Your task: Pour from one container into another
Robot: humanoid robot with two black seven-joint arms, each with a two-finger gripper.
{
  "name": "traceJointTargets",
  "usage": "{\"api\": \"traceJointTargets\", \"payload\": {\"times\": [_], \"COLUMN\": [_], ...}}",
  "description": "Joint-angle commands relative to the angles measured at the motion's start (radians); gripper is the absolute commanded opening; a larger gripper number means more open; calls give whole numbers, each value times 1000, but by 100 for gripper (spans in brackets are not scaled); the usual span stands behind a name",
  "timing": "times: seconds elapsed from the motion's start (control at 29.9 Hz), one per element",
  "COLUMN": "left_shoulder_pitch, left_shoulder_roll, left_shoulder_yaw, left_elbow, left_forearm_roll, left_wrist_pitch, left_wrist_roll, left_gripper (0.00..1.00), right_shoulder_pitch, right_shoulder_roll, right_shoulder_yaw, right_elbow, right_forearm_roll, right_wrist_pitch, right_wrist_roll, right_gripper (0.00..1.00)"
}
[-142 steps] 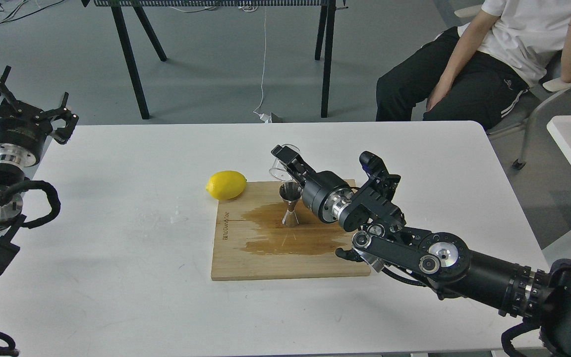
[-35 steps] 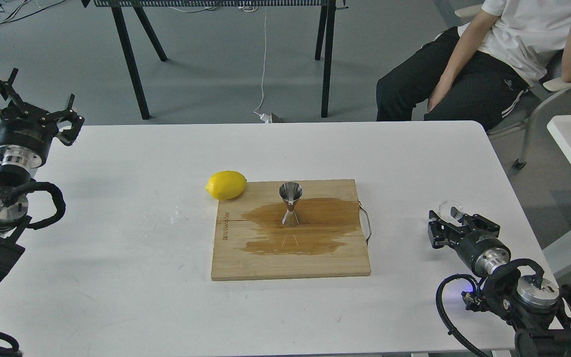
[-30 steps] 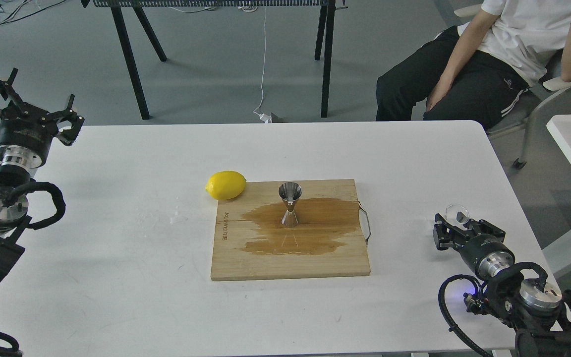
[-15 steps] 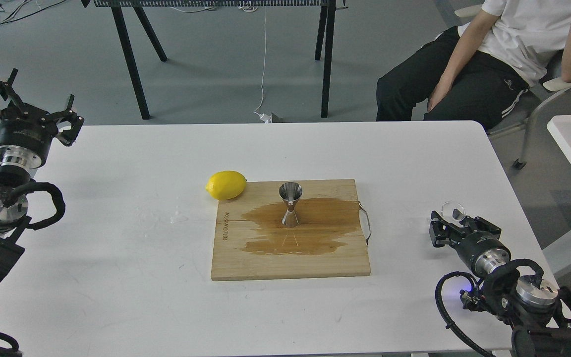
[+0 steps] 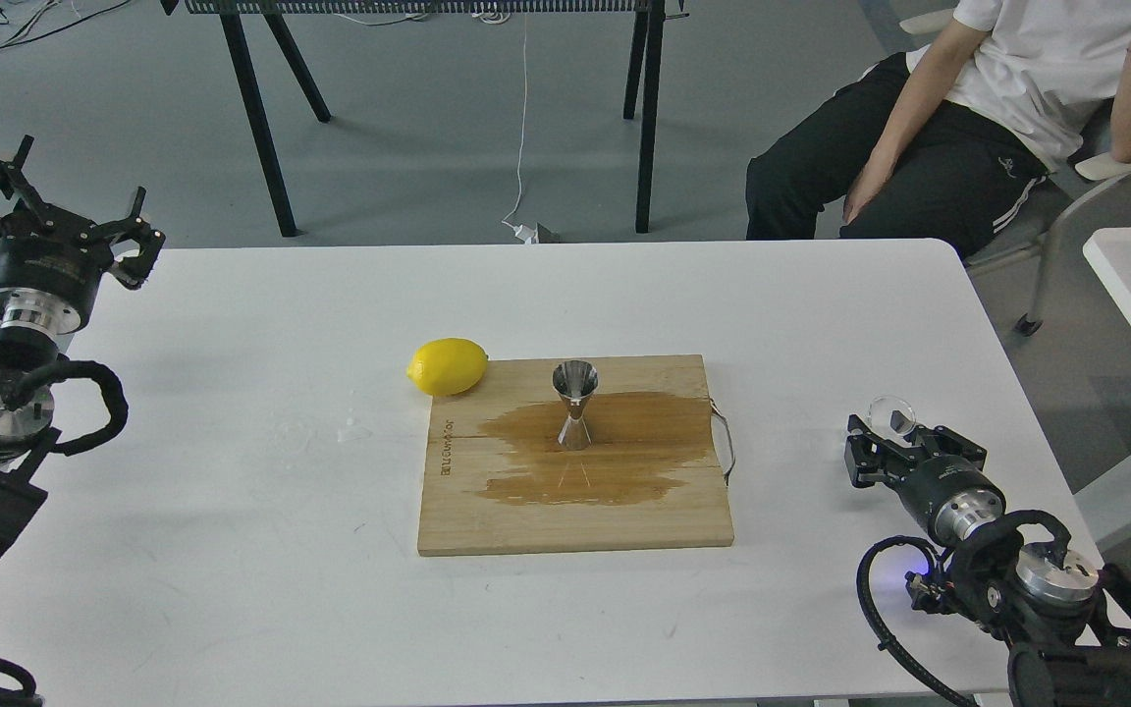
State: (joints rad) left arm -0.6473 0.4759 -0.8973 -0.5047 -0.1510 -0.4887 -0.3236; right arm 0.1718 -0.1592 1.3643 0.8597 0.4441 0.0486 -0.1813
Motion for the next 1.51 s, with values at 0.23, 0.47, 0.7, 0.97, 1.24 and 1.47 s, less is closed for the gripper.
{"api": "traceJointTargets", "payload": {"times": [0.23,0.47,0.7,0.97,1.24,1.47], "left_shoulder_pitch": [0,0,0,0,0,0], "left_shoulder_roll": [1,3,4,0,4,4], "left_shoulder_yaw": [-2,-2,0,0,-2,-2], "left_elbow": [0,0,0,0,0,0], "left_forearm_roll": [1,-1,1,1,-1,1], "left_wrist_pitch": [0,0,0,0,0,0], "left_wrist_roll": [0,0,0,0,0,0], "left_gripper": [100,100,100,100,100,100], "right_shoulder_pitch": [8,8,8,14,21,21], "right_shoulder_roll": [3,3,3,3,12,12], "right_shoulder_yaw": [-1,-2,-2,-4,-2,-2], "right_elbow": [-1,-2,-13,-15,-15,-15], "right_forearm_roll": [-4,-5,-5,-7,-7,-7], "right_wrist_pitch": [5,-3,0,2,-3,-1], "right_wrist_roll": [2,2,11,9,11,11], "right_gripper": [45,69,92,44,97,97]}}
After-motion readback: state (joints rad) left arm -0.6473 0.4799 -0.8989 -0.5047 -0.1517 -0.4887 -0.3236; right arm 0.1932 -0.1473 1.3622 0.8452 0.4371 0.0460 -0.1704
